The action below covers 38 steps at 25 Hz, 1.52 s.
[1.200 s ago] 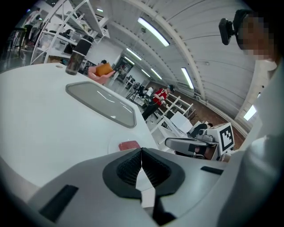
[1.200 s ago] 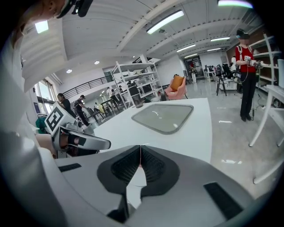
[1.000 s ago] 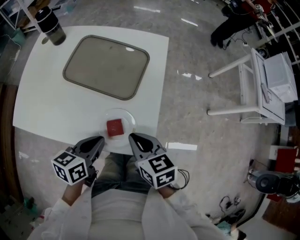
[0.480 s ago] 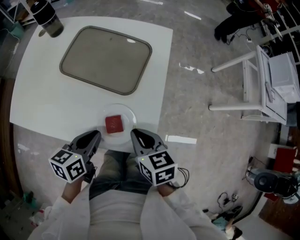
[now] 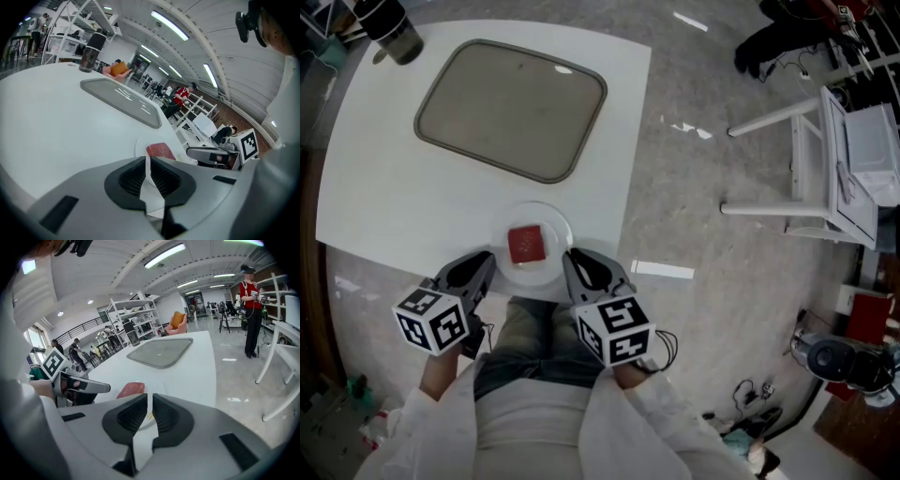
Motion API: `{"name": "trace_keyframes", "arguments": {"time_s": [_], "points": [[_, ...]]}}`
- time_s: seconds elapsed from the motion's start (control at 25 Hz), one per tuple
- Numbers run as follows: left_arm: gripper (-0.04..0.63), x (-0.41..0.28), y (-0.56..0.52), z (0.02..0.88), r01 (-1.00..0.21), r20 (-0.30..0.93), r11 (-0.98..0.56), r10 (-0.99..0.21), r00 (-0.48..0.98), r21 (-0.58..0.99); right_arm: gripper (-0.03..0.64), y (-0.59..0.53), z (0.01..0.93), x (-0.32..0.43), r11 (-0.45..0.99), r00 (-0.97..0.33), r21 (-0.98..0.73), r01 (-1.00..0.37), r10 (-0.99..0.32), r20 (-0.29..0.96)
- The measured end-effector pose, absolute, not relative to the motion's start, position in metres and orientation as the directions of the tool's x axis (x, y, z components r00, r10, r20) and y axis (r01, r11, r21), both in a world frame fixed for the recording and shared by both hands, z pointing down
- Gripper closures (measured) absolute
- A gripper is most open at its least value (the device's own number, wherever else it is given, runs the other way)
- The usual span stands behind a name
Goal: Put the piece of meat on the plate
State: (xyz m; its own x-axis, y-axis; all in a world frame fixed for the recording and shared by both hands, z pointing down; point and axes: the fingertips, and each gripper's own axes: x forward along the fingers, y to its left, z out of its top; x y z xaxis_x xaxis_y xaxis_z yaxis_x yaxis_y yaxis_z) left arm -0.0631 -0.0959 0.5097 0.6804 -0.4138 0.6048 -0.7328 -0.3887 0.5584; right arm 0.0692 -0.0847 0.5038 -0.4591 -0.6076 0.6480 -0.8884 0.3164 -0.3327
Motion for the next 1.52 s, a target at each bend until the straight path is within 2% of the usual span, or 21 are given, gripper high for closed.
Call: {"name": "trace_keyframes", "arguments": {"time_s": [0.32, 0.4, 0.84, 1.52], "points": [[0.518, -0.065, -0.098, 0.519, -0.75, 0.638, -0.368, -0.394, 0.662, 0.55, 0.592, -0.089, 0.51, 0.074, 0.306, -0.456, -0.339, -0.89, -0.6, 0.657], [0.512, -0.064, -0.098, 0.522, -0.749, 0.643, -0.362, -0.385, 0.662, 0.554, 0.532, -0.091, 0.513, 0.074, 0.305, -0.463, -0.348, -0.887, -0.589, 0.663], [0.512, -0.06, -0.097, 0.53, -0.751, 0.649, -0.313, -0.378, 0.66, 0.581, 0.531, -0.09, 0.526, 0.08, 0.297, -0.461, -0.352, -0.887, -0.549, 0.698], [0.512, -0.053, -0.098, 0.533, -0.763, 0.67, -0.328, -0.365, 0.646, 0.557, 0.532, -0.09, 0.538, 0.078, 0.295, -0.472, -0.369, -0.881, -0.515, 0.716]]}}
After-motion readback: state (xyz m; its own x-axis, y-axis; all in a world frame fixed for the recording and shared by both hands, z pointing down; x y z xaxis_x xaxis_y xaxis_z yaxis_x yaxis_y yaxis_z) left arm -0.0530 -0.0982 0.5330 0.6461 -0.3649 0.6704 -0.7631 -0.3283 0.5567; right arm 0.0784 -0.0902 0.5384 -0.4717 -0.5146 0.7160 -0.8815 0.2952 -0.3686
